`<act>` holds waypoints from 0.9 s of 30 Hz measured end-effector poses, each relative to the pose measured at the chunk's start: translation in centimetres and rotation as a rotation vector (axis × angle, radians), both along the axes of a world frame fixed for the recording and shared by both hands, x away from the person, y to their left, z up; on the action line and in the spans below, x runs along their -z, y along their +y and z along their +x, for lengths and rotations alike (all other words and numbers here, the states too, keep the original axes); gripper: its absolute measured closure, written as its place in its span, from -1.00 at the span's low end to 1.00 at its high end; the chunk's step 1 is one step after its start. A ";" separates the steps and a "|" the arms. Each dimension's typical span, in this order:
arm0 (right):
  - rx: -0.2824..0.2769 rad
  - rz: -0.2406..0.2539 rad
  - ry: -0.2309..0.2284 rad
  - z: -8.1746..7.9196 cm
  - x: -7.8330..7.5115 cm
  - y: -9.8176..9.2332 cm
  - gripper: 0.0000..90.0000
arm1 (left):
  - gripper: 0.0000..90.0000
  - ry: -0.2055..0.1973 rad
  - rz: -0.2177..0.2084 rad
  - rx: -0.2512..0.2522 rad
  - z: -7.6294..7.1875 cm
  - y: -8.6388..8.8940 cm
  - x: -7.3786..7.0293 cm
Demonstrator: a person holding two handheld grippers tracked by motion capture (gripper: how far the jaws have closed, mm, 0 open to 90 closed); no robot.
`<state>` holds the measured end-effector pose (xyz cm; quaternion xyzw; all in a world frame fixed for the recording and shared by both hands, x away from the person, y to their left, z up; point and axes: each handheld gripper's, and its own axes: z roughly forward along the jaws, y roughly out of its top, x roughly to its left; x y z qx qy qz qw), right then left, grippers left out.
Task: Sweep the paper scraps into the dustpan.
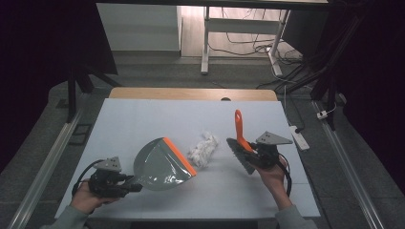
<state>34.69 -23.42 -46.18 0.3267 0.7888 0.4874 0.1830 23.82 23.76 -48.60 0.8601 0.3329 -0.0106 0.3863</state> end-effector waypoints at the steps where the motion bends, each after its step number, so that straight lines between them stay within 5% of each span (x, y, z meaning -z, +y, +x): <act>1: -0.003 0.001 -0.002 0.2 0.0 0.2 0.56 | 0.36 0.002 0.001 0.002 0.0 -0.1 0.1; 20: -0.009 -0.010 0.006 2.2 0.0 2.2 0.56 | 0.36 0.048 0.039 0.041 0.2 -1.2 1.0; 27: 0.002 -0.015 0.012 3.4 0.0 2.8 0.56 | 0.36 0.058 0.036 0.020 0.5 -1.2 1.5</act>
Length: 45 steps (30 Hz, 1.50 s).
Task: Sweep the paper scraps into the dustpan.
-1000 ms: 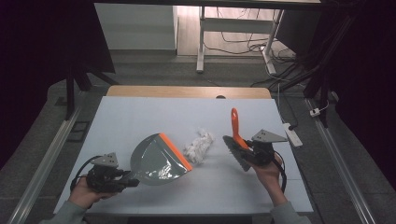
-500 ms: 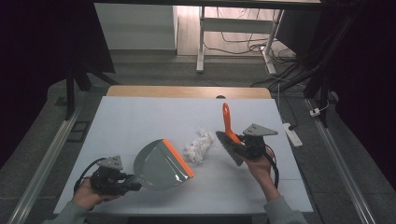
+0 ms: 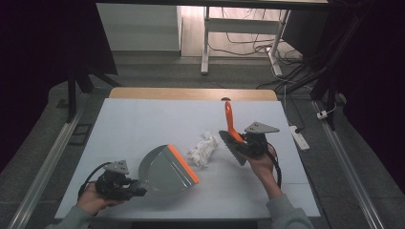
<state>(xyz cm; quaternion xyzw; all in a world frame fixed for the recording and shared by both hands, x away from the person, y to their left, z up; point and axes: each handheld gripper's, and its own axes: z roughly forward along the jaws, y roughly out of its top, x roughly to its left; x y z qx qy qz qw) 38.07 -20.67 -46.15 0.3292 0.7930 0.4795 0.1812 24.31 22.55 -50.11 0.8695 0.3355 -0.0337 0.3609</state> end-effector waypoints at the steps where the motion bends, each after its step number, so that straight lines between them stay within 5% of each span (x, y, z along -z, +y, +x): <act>1: 0.004 0.010 0.005 0.6 -0.1 0.3 0.56 | 0.36 0.000 0.002 0.000 0.1 -0.1 0.1; 17: 0.039 -0.040 0.061 4.9 -0.7 2.8 0.56 | 0.36 0.006 0.014 0.008 0.8 -0.5 0.8; 30: 0.059 -0.079 0.116 7.8 0.3 4.2 0.56 | 0.36 0.018 0.030 0.031 1.1 -1.1 1.4; 45: 0.074 -0.119 0.159 9.6 1.3 5.0 0.56 | 0.36 0.025 0.033 0.031 1.7 -1.7 1.7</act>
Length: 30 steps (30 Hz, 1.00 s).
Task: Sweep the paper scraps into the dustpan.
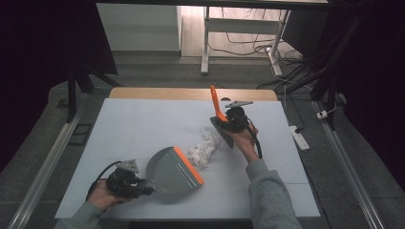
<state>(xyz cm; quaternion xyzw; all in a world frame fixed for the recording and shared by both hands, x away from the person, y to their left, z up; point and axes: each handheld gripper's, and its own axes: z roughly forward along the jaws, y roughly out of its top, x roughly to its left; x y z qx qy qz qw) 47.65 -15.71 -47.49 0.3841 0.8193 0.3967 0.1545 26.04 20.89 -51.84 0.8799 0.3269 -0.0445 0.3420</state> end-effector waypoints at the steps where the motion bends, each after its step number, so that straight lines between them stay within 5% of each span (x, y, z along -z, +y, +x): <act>1: 0.002 -0.004 0.005 0.2 0.1 0.1 0.56 | 0.36 0.000 -0.001 -0.001 0.0 0.0 0.0; 14: -0.010 -0.043 0.049 1.1 1.4 1.8 0.56 | 0.36 0.008 0.000 -0.001 0.6 -0.3 0.4; 30: -0.047 -0.074 0.064 0.4 1.8 3.5 0.56 | 0.36 0.015 0.002 -0.001 0.9 -0.7 0.6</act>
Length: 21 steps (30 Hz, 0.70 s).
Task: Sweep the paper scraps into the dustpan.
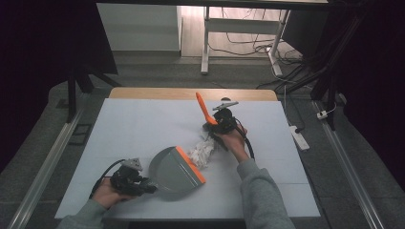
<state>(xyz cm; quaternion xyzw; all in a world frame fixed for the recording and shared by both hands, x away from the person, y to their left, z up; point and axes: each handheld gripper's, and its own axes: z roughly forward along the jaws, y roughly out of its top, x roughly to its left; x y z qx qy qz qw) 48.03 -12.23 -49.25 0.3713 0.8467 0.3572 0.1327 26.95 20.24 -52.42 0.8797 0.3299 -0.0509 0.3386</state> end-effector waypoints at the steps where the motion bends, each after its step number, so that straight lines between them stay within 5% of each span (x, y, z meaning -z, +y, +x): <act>1: -0.005 -0.004 0.002 -0.2 0.0 0.1 0.56 | 0.36 0.000 0.000 0.000 0.0 0.0 0.0; 21: -0.106 -0.017 0.018 -3.6 0.0 2.7 0.56 | 0.36 0.002 0.000 0.002 0.1 -0.3 0.1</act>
